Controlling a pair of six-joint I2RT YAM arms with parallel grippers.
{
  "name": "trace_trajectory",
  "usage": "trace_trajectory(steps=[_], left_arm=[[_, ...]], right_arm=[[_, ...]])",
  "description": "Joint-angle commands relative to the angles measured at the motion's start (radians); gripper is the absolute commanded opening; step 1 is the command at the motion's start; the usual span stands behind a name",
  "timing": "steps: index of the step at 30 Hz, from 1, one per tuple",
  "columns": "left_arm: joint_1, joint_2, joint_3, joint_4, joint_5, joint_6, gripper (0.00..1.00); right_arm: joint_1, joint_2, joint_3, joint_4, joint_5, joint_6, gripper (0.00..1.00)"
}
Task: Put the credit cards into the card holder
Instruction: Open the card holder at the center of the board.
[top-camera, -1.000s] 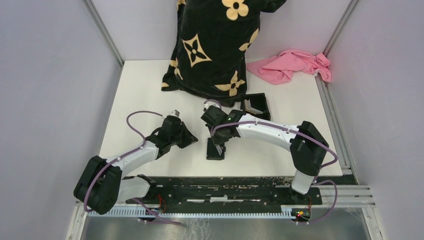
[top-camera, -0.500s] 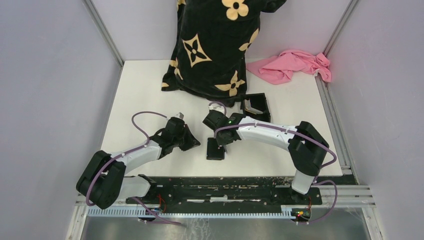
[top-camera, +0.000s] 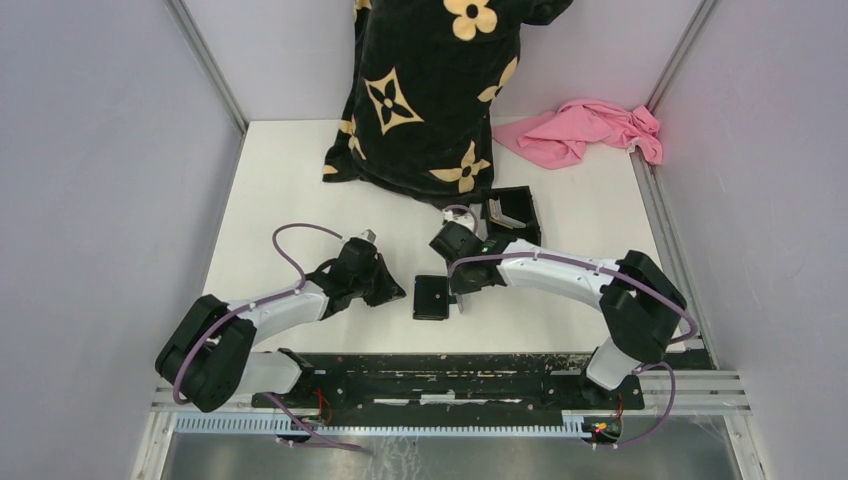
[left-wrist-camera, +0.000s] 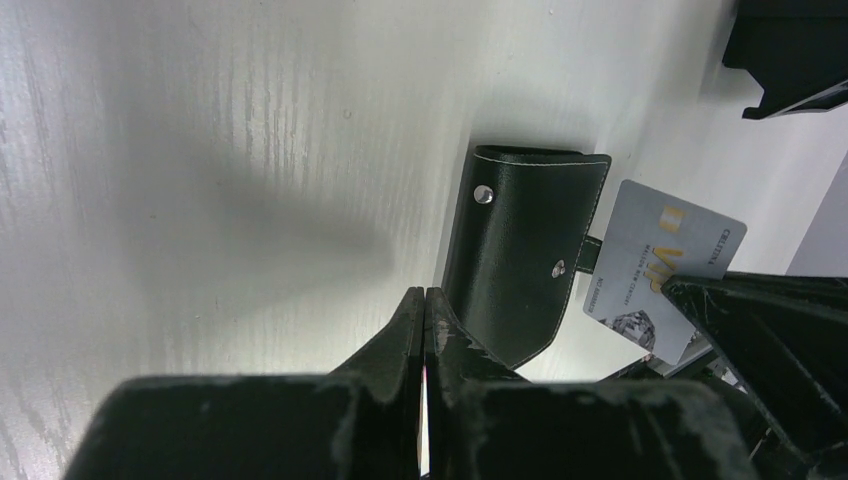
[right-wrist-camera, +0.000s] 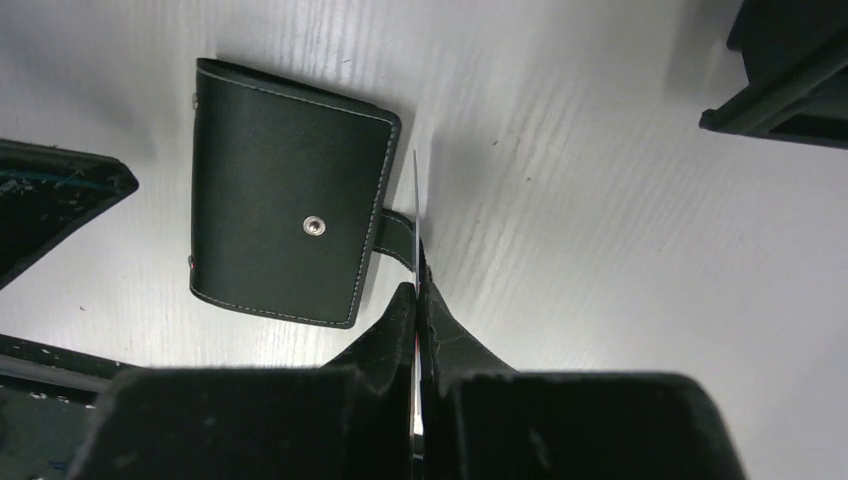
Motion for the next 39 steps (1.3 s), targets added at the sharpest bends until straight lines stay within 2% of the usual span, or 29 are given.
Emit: trace_trajectory(steps=[1,17,39], left_arm=[[-0.013,0.01,0.029,0.043,-0.001,0.049,0.03],[-0.058,0.067,0.061,0.032,0.002,0.047,0.03],[-0.074,0.093,0.058,0.028,-0.016,0.021,0.03]], right_arm=[[-0.056,-0.077,-0.078,0.117,-0.087,0.073,0.01],[-0.221,-0.167,-0.316,0.438,-0.384,0.233,0.01],[-0.302,-0.174,-0.413,0.622,-0.531,0.276,0.01]])
